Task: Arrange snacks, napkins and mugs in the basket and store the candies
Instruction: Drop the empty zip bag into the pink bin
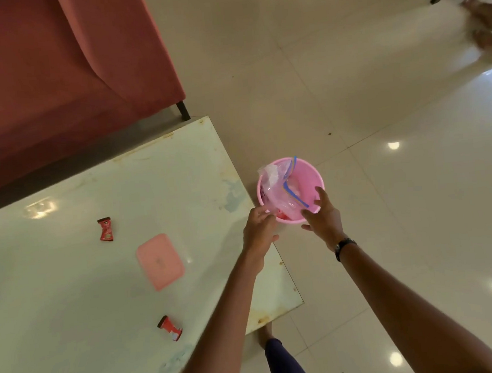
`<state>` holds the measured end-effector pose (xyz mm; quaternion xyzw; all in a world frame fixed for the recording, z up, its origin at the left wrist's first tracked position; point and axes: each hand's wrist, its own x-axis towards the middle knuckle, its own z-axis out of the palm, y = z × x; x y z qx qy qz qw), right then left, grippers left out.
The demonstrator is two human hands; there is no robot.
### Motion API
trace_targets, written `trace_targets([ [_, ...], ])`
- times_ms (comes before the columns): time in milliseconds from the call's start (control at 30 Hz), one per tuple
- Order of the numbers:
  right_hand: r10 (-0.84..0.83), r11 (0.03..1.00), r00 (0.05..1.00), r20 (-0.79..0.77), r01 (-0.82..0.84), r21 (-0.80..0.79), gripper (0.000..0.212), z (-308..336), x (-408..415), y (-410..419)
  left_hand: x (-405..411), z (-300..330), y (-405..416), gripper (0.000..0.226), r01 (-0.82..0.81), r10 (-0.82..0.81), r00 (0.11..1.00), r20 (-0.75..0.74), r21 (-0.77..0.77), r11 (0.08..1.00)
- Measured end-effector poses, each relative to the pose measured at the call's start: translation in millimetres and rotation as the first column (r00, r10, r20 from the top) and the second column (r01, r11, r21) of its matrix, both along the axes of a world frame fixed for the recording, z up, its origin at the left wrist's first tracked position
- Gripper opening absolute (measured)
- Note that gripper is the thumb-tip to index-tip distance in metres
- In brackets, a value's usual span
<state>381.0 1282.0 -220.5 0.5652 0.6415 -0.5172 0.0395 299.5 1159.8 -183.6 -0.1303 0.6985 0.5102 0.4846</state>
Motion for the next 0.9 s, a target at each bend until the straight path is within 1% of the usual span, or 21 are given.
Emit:
trace_targets([
  [133, 0.022, 1.000, 0.997, -0.078, -0.022, -0.002, 0.063, 20, -14, -25, -6, 20, -23, 0.022, -0.046, 0.047, 0.999, -0.016, 0.026, 0.999],
  [233, 0.075, 0.997, 0.987, -0.144, -0.070, 0.040, 0.051, 46, -35, -52, -15, 39, -51, 0.028, -0.091, 0.093, 0.994, -0.050, 0.045, 0.995],
  [300, 0.092, 0.996, 0.971, -0.220, -0.087, 0.032, 0.042, 67, -50, -77, -23, 53, -75, 0.028, -0.130, 0.134, 0.988, -0.079, 0.058, 0.990],
  [367, 0.115, 0.993, 0.949, -0.293, -0.116, 0.015, 0.039, 89, -65, -105, -32, 70, -104, 0.028, -0.172, 0.178, 0.979, -0.102, 0.069, 0.983],
  [467, 0.205, 0.978, 0.909, -0.364, -0.206, 0.038, 0.036, 119, -86, -155, -45, 96, -157, 0.026, -0.260, 0.269, 0.957, -0.111, 0.093, 0.961],
  [600, 0.305, 0.949, 0.847, -0.436, -0.309, 0.064, 0.032, 153, -117, -231, -62, 121, -240, 0.028, -0.390, 0.405, 0.906, -0.122, 0.133, 0.911],
  [733, 0.361, 0.921, 0.798, -0.483, -0.387, 0.048, 0.031, 171, -146, -316, -78, 132, -326, 0.023, -0.450, 0.471, 0.867, -0.164, 0.154, 0.880],
  [900, 0.425, 0.886, 0.755, -0.499, -0.461, 0.057, 0.028, 173, -173, -415, -94, 138, -429, 0.022, -0.491, 0.522, 0.828, -0.204, 0.185, 0.851],
])
